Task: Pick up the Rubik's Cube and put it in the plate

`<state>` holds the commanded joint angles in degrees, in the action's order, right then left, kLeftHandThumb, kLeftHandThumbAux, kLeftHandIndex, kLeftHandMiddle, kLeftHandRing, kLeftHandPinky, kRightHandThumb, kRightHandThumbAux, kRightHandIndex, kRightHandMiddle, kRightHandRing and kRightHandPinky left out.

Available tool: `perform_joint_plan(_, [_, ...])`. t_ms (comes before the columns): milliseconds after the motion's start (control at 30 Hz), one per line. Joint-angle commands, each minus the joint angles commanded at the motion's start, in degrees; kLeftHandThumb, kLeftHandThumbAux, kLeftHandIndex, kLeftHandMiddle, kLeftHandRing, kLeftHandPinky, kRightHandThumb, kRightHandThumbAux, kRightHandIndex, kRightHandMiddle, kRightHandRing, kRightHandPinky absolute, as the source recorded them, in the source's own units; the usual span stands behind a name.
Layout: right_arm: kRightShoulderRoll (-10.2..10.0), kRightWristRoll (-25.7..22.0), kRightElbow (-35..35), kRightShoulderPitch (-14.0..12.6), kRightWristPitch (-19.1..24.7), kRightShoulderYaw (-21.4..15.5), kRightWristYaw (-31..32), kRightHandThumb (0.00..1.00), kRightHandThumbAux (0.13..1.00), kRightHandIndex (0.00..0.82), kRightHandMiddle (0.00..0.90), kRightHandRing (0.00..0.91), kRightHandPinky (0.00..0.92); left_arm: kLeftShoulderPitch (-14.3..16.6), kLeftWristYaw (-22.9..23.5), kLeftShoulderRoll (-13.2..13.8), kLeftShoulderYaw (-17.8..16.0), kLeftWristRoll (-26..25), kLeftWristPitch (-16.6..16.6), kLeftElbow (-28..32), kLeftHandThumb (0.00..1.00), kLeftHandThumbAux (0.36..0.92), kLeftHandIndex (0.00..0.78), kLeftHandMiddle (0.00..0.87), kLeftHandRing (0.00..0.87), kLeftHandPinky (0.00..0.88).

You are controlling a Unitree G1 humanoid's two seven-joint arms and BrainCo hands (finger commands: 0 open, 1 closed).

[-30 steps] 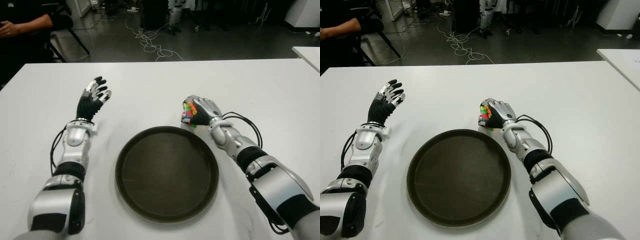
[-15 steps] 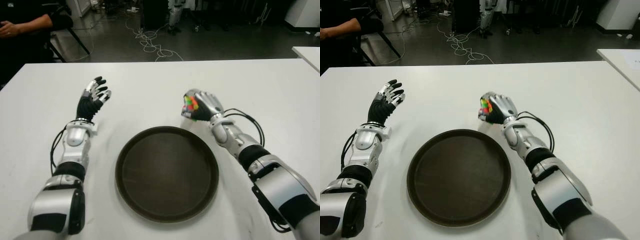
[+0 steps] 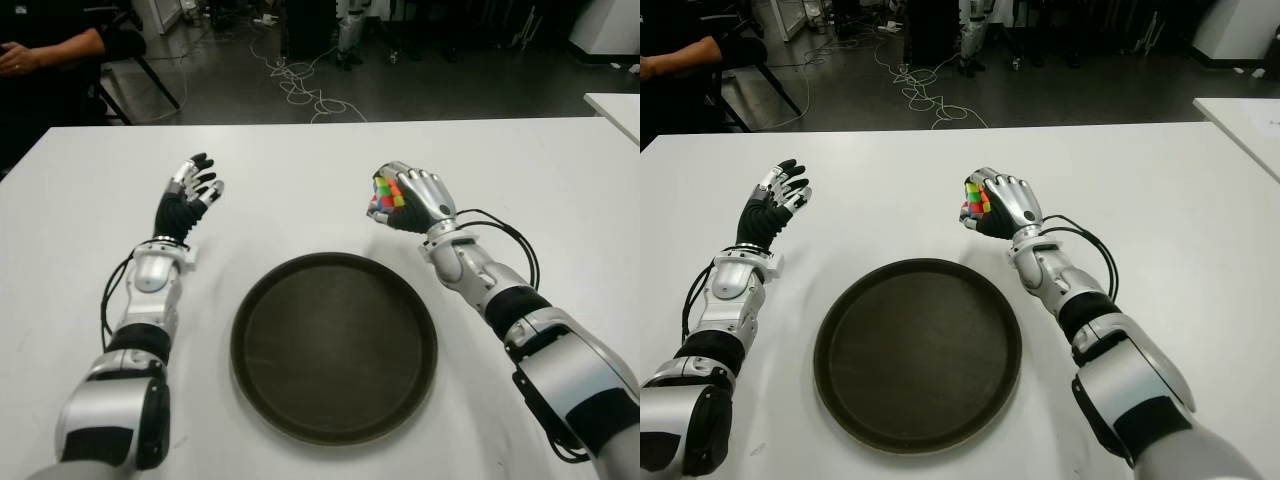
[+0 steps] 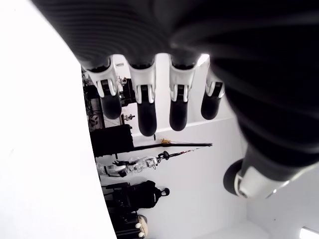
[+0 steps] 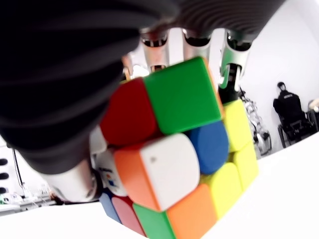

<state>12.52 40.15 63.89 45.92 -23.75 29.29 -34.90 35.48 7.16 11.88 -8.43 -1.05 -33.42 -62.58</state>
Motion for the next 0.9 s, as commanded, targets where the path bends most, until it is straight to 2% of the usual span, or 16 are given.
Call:
perform_joint_plan(333, [1.9, 1.0, -2.4, -0.1, -2.4, -0.2, -3.9, 0.698, 0.734, 0.415, 0.546, 0.602, 0.633, 0.0, 0.3, -0.3, -0.3, -0.6, 0.3, 0.1, 0.0, 0.615, 0.114, 0.147, 0.117, 0.088])
perform_joint_plan(467, [2.4, 1.4, -3.1, -0.2, -3.0, -0.3, -5.6, 0.696, 0.735, 0.416, 0.583, 0.636, 0.673, 0.1, 0.5, -0.3, -0.4, -0.8, 0.4, 0.1, 0.0, 0.627, 0.115, 0.147, 0.12, 0.097])
perform_joint_plan(567, [4.0, 1.9, -5.6, -0.4, -3.7, -0.8, -7.9, 0.696, 0.734, 0.419, 0.616, 0.66, 0.691, 0.2, 0.4, -0.4, -0.4, -0.8, 0.5, 0.1, 0.0, 0.643, 0.119, 0.155, 0.128, 0.102])
perform_joint_plan(700, [5.7, 2.6, -11.2, -1.8, -3.8, -1.6, -9.5, 0.697, 0.734, 0.421, 0.64, 0.677, 0.702, 0.2, 0.4, -0.4, -0.4, -0.8, 0.6, 0.1, 0.0, 0.653, 0.121, 0.159, 0.133, 0.106])
perform_joint_plan(800, [7.0, 3.4, -18.9, -4.5, -3.7, -2.5, -10.4, 0.696, 0.733, 0.422, 0.646, 0.679, 0.701, 0.3, 0.4, -0.4, -0.6, -1.0, 0.7, 0.0, 0.0, 0.643, 0.122, 0.159, 0.133, 0.103])
perform_joint_plan(900, [7.2, 4.0, -24.1, -6.8, -3.5, -3.1, -10.9, 0.694, 0.734, 0.422, 0.643, 0.67, 0.695, 0.4, 0.1, -0.3, -0.6, -0.9, 1.0, -0.2, 0.0, 0.629, 0.122, 0.159, 0.133, 0.102])
